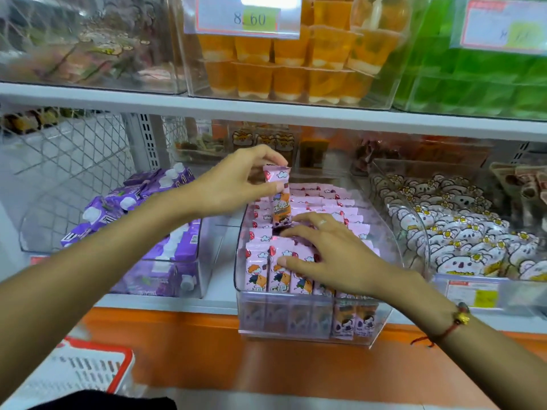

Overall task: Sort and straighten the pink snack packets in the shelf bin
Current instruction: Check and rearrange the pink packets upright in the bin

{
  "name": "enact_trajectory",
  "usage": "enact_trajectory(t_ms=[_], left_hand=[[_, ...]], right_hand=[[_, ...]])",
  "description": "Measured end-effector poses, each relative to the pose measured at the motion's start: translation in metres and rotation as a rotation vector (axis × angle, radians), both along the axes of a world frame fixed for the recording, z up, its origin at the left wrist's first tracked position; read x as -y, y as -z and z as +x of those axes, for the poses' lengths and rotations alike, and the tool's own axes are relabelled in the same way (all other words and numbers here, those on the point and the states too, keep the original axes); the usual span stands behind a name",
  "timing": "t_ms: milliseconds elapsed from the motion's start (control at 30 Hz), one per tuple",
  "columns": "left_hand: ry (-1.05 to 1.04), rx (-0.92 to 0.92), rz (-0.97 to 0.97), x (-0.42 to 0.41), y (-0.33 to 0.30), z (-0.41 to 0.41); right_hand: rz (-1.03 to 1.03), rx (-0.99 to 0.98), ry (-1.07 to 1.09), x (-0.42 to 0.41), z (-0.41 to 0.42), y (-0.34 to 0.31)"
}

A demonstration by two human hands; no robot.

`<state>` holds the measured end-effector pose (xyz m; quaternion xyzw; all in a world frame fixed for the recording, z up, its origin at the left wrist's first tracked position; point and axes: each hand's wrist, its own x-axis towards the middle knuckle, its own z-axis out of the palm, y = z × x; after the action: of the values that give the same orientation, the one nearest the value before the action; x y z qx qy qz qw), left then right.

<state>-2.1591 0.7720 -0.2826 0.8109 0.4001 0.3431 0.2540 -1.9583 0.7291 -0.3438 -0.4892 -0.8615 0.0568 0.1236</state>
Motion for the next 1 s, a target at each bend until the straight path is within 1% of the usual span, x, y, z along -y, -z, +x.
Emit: enact_trajectory(t_ms=[100,133,233,433,567,667,800,833,933,1000], left_hand=[[0.031,-0.13,-0.037,-0.007,0.002,0.004],[0.009,-0.207,-0.011,-0.009,0.005,0.006],[-0.091,-0.478,0.163,-0.015,0.014,0.014],[-0.19,-0.761,0.276,-0.027,0.018,0.031],[-0.206,-0.824,0.25,-0.029,0.023,0.037],[-0.198,-0.837,0.291,-0.023,0.019,0.034],[-0.2,-0.751,0.369,-0.001,0.019,0.024],[-0.175,-0.775,0.38,0.005,0.021,0.023],[-0.109,-0.923,0.374,0.015,0.03,0.025],[-0.125,-0.866,0.329,0.018,0.033,0.026]], right_hand=[[0.026,-0.018,0.001,0.0,0.001,0.002],[0.031,-0.024,-0.001,0.0,0.001,0.002],[0.052,-0.034,0.003,0.002,0.001,0.002],[0.087,-0.035,0.016,0.01,0.007,0.002],[0.102,-0.035,0.051,0.016,0.01,0.003],[0.099,-0.029,0.058,0.018,0.011,0.001],[0.088,-0.048,0.086,0.021,0.013,0.0],[0.086,-0.032,0.089,0.022,0.014,0.0],[0.092,0.007,0.085,0.024,0.014,-0.001],[0.093,0.011,0.084,0.026,0.013,-0.001]])
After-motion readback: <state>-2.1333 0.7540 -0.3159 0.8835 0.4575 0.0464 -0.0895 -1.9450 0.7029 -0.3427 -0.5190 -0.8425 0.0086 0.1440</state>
